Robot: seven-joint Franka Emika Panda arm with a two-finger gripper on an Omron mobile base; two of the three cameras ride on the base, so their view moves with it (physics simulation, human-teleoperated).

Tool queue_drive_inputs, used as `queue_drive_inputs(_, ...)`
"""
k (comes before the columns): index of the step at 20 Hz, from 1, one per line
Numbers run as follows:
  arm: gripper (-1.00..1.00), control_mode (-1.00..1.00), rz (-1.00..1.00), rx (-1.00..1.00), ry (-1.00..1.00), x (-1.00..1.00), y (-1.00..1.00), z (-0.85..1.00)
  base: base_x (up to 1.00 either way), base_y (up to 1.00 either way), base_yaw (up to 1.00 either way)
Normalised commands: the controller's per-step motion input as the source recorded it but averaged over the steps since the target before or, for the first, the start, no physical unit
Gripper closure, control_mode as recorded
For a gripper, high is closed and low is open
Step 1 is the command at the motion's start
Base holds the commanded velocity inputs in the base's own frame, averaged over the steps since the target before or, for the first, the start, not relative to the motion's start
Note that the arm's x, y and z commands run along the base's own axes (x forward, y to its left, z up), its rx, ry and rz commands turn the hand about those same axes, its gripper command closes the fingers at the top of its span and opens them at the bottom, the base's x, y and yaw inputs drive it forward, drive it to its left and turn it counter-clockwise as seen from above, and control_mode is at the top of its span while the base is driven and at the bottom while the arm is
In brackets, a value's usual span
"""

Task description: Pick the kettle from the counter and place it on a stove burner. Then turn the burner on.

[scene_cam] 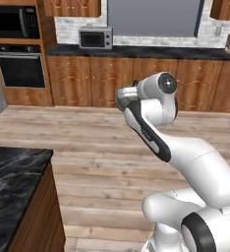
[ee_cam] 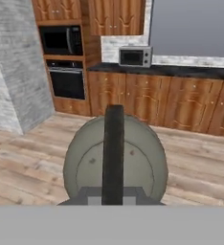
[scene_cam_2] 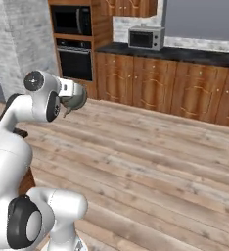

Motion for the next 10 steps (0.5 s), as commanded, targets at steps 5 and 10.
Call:
queue_drive_inputs(5,1.00,1.00,0.00,0.00,0.00,0.00,0.00,0.00,1.00,-0.48,0.48)
queue_drive_inputs(10,1.00,1.00,0.00,0.00,0.00,0.00,0.00,0.00,0.97,-0.82,0.32)
